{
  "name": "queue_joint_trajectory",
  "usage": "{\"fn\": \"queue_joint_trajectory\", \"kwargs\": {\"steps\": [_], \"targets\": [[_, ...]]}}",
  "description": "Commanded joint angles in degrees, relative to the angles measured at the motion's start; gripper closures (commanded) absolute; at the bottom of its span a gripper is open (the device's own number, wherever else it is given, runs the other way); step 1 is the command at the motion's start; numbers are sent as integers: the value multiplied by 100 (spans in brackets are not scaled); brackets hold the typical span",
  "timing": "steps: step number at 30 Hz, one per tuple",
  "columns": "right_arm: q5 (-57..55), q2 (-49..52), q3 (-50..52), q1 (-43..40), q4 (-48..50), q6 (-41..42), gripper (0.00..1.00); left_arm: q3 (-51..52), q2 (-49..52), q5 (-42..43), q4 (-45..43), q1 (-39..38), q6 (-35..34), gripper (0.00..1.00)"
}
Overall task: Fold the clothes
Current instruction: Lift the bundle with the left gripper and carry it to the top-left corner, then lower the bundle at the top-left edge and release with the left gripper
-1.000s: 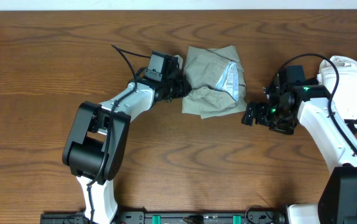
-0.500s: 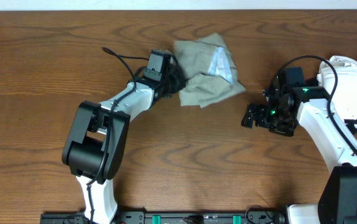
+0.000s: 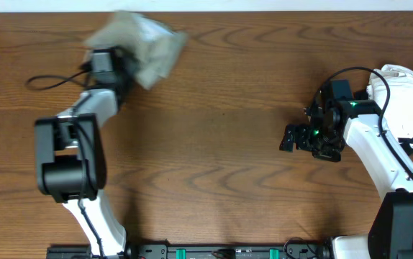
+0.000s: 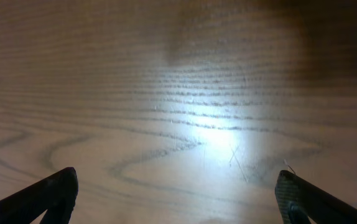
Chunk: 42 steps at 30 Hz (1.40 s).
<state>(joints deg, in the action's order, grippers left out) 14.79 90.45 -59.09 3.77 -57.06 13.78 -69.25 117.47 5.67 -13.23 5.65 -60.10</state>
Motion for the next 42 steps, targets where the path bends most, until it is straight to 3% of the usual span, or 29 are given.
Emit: {"fn": "queue_joint_trajectory", "kwargs": {"steps": [1, 8, 11, 16, 17, 20, 21, 27, 32, 42], "targets": [[50, 0, 46, 4, -66, -76, 1, -129, 219, -251, -389, 332, -649, 94], [50, 0, 46, 4, -55, -72, 1, -389, 839, -201, -660, 535, -664, 90], [50, 0, 46, 4, -31, -70, 1, -503, 1073, -105, -662, 501, -664, 83], [50, 0, 46, 4, -24, -70, 1, -533, 1126, -42, -684, 490, -597, 43], [50, 0, 46, 4, -17, -70, 1, -557, 1121, 101, -741, 496, -407, 38], [52, 0, 46, 4, 11, -55, 1, -662, 1073, 584, -855, 501, 98, 7], [50, 0, 46, 4, 28, -55, 1, -688, 1032, 730, -850, 501, 186, 2], [50, 0, 46, 4, 55, -55, 1, -695, 564, 1086, -664, 505, 291, 2], [50, -2, 46, 4, 55, -57, 1, -695, -260, 1010, -234, 505, 1397, 2], [50, 0, 46, 4, 101, -57, 1, -695, -1720, 490, 503, 505, 2675, 2]]}}
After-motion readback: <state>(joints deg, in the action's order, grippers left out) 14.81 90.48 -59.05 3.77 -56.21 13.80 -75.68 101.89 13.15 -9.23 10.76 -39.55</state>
